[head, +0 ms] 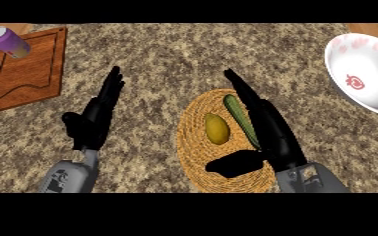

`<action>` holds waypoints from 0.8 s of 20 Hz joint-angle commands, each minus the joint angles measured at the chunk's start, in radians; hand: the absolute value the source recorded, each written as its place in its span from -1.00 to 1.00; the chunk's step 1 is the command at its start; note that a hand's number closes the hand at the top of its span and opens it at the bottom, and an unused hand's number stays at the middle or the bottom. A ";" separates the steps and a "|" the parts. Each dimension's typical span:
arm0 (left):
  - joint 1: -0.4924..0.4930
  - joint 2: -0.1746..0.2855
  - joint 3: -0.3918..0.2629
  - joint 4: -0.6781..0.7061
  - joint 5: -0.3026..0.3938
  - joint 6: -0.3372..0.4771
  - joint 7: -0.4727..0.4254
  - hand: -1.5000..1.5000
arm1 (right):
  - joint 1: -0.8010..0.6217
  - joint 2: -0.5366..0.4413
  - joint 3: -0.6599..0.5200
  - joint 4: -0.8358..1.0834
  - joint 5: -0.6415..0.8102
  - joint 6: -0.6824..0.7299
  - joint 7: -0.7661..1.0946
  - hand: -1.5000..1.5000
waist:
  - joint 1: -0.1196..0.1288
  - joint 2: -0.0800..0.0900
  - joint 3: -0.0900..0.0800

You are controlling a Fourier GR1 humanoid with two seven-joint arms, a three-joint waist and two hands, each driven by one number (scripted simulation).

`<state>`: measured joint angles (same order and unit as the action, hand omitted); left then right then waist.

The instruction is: Pick the lemon from the placemat and place it in the bowl

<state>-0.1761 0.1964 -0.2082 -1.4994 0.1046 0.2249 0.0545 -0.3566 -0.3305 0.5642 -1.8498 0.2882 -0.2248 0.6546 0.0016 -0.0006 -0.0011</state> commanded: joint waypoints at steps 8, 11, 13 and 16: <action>0.023 -0.016 0.057 0.033 -0.016 -0.064 -0.044 0.00 | 0.082 0.028 -0.079 0.081 -0.028 0.208 -0.024 -1.00 | -0.003 0.001 0.001; 0.010 -0.030 0.056 -0.054 -0.044 -0.062 0.058 0.00 | 0.087 0.107 -0.105 0.083 0.017 0.228 -0.046 -1.00 | -0.001 0.000 0.001; 0.014 -0.047 0.064 -0.003 -0.063 -0.074 -0.005 0.00 | 0.109 0.106 -0.153 0.125 0.016 0.243 -0.138 -1.00 | -0.001 0.000 0.001; 0.016 -0.069 0.055 -0.009 -0.077 -0.050 0.020 0.00 | 0.133 0.125 -0.166 0.039 -0.043 0.262 -0.116 -1.00 | -0.002 0.000 0.001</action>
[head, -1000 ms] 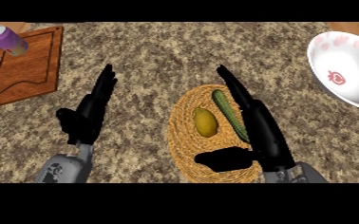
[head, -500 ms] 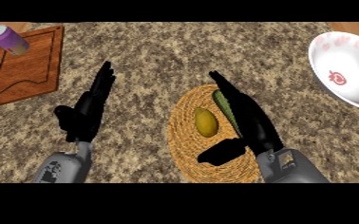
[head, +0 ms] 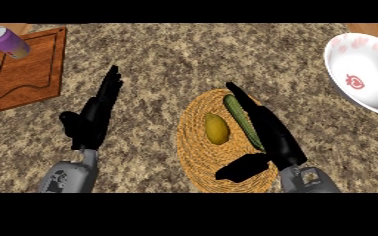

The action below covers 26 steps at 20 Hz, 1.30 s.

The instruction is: Pick the lemon from the placemat and place it in the bowl

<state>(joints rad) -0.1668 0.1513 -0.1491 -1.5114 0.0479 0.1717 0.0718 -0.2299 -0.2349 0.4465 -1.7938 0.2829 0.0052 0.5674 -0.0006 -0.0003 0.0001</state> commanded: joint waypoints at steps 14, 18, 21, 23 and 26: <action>-0.012 -0.034 0.076 0.019 -0.041 -0.055 -0.005 0.00 | 0.171 0.154 -0.053 0.060 0.011 0.030 -0.197 -1.00 | -0.001 0.000 0.000; 0.004 -0.049 0.062 -0.058 -0.053 -0.061 0.051 0.00 | 0.106 0.203 -0.092 0.175 0.008 0.044 -0.235 -1.00 | 0.002 0.000 0.000; 0.013 -0.082 0.043 -0.005 -0.093 -0.056 -0.010 0.00 | 0.091 0.232 -0.076 0.229 0.051 -0.001 -0.253 -1.00 | 0.001 0.000 0.000; 0.056 -0.078 0.066 -0.029 -0.074 -0.065 -0.024 0.00 | 0.087 0.233 -0.109 0.306 0.046 0.003 -0.328 -1.00 | 0.003 0.000 0.000; 0.037 -0.068 0.061 -0.094 -0.094 -0.073 0.052 0.00 | 0.114 0.234 -0.092 0.306 0.077 -0.019 -0.330 -1.00 | 0.002 0.000 0.000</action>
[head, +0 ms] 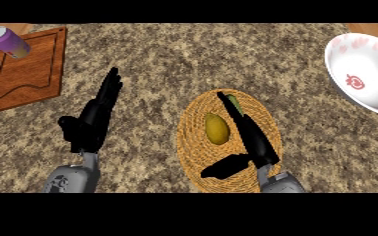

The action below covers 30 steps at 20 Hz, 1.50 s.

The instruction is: Pick the lemon from the placemat and place it in the bowl

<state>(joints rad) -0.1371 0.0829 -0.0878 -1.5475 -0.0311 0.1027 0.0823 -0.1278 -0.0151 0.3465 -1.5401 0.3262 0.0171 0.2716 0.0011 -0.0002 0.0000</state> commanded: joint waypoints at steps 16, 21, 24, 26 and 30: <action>-0.024 0.004 0.049 -0.029 0.009 -0.038 0.051 0.00 | -0.101 -0.010 0.046 0.320 0.180 -0.012 -0.191 1.00 | 0.005 0.001 0.000; -0.074 -0.053 0.020 0.124 -0.040 -0.007 -0.041 0.00 | -0.219 0.014 0.083 0.347 0.242 0.024 -0.134 1.00 | -0.001 0.003 0.000; 0.052 -0.033 -0.005 -0.081 -0.032 -0.030 0.030 0.00 | -0.146 0.014 0.118 0.382 0.199 -0.064 -0.223 1.00 | 0.006 0.000 0.000; -0.004 -0.054 -0.001 -0.023 -0.047 -0.011 0.033 0.00 | -0.145 0.002 0.026 0.329 0.204 0.048 -0.228 1.00 | 0.000 0.000 0.000; 0.039 -0.032 0.020 -0.058 -0.021 -0.033 0.023 0.00 | -0.015 -0.138 0.050 0.147 0.106 0.140 -0.393 1.00 | -0.007 -0.003 0.000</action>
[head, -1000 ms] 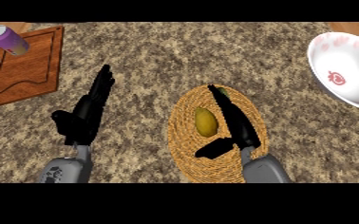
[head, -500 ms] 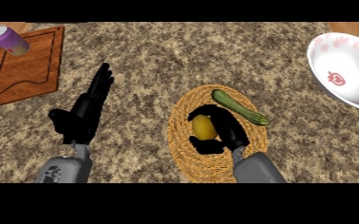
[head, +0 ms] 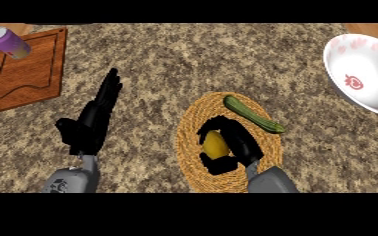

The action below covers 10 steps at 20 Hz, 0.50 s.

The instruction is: Pick the lemon from the placemat and place it in the bowl

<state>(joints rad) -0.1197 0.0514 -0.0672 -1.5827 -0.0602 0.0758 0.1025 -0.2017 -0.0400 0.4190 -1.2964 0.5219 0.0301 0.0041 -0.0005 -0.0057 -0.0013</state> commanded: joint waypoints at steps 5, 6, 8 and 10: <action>0.013 0.014 0.040 0.007 0.010 0.012 -0.009 0.00 | 0.131 -0.404 0.030 -0.173 -0.176 0.413 -0.448 1.00 | -0.055 -0.010 0.005; 0.015 0.007 0.041 0.012 0.017 0.012 -0.006 0.00 | 0.139 -0.443 0.018 -0.202 -0.214 0.455 -0.520 1.00 | -0.061 -0.009 0.005; 0.030 0.018 0.043 0.010 0.006 0.014 -0.022 0.00 | 0.162 -0.524 -0.037 -0.240 -0.287 0.517 -0.641 1.00 | -0.078 -0.011 0.006; 0.025 0.024 0.060 0.003 0.016 0.018 -0.004 0.00 | 0.171 -0.613 -0.105 -0.296 -0.356 0.575 -0.770 1.00 | -0.091 -0.017 0.005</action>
<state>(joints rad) -0.0971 0.0673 -0.0246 -1.5750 -0.0504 0.0887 0.0928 -0.0604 -0.5010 0.3853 -1.5136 0.2714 0.4834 -0.5548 -0.0656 -0.0161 0.0034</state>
